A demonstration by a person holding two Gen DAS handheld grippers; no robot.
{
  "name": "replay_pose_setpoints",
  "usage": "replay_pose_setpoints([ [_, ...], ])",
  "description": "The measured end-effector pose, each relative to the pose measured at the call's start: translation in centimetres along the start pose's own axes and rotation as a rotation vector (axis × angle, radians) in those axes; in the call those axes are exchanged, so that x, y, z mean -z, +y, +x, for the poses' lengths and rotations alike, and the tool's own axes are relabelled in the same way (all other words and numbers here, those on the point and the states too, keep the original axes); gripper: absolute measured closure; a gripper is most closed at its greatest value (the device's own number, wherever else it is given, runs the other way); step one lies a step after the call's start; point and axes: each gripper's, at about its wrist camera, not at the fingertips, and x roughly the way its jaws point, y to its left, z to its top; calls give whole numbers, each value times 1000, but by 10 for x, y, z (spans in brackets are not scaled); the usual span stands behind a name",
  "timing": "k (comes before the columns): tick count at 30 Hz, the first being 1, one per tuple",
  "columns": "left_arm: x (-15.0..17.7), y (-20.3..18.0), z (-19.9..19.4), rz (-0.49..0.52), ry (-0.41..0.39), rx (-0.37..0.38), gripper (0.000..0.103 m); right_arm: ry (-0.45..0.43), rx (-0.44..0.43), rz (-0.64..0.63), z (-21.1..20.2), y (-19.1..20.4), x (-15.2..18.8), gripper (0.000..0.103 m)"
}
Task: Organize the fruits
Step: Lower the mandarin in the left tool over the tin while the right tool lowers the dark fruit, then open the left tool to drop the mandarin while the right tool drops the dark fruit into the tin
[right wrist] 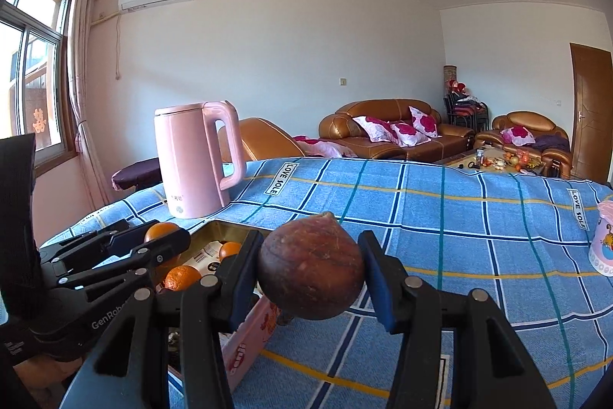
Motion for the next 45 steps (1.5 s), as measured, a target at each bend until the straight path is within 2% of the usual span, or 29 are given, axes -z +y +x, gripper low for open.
replay_pose_setpoints([
  [22,2,32,6,-28,36,-40,69,39,-60,-29,20,39,4,50],
  [34,9,40,13,-32,66,-57,69,121,-99,-24,40,47,17,50],
  [45,13,40,11,-24,75,-57,68,148,-112,-38,46,52,18,50],
])
